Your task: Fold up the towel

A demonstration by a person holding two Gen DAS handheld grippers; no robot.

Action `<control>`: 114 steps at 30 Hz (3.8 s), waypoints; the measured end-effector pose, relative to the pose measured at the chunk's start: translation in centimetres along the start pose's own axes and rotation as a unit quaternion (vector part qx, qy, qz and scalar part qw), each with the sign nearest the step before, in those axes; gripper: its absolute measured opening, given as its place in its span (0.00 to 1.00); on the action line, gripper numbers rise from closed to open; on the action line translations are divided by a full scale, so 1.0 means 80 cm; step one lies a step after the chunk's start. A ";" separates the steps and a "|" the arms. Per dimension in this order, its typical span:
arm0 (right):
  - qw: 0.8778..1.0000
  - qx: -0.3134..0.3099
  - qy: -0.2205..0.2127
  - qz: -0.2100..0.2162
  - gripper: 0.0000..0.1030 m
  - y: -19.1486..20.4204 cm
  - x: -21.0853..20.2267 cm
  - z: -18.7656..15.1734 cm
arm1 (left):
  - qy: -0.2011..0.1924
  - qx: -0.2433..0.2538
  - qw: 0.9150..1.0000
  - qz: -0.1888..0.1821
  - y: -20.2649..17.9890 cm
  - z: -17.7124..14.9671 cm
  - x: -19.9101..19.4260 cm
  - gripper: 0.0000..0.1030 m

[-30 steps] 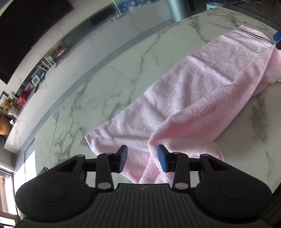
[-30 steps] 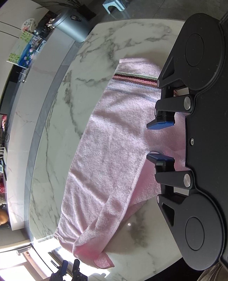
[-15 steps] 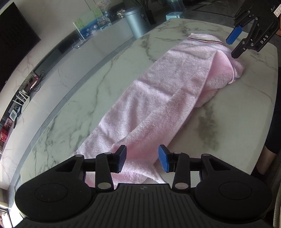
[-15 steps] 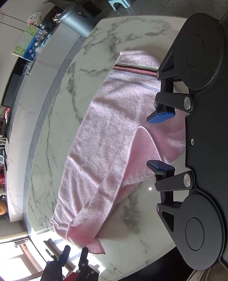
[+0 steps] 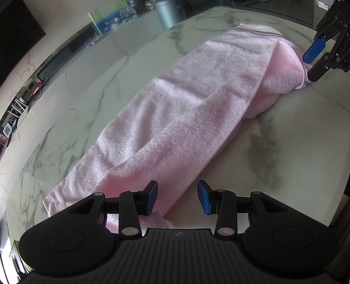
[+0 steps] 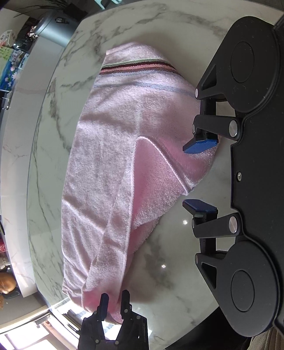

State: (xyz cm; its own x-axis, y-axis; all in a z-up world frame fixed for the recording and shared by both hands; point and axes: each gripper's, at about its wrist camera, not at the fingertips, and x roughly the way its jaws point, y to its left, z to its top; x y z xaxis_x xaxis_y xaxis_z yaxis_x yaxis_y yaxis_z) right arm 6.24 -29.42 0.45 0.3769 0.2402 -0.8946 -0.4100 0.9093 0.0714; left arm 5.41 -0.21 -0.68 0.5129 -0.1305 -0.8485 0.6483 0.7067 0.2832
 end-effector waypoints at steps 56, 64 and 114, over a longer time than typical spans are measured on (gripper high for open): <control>0.971 -0.216 0.107 0.013 0.25 0.025 -0.104 -0.025 | 0.045 -0.010 0.993 -0.105 -0.005 -0.068 -0.129 0.17; 0.976 -0.200 0.084 -0.003 0.25 0.016 -0.074 -0.003 | 0.005 -0.032 0.996 -0.088 0.016 -0.045 -0.138 0.30; 0.987 -0.149 0.060 0.022 0.30 0.023 0.043 -0.004 | 0.045 -0.229 0.965 -0.120 -0.024 0.030 -0.058 0.37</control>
State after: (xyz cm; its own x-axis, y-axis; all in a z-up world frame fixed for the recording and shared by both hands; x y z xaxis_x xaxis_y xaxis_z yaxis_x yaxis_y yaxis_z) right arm 6.51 -27.03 -2.59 0.2592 0.2192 -0.9406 -0.6572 0.7537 -0.0055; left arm 3.11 -2.63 3.81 0.3144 -0.2829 -0.9062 0.4160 0.8991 -0.1364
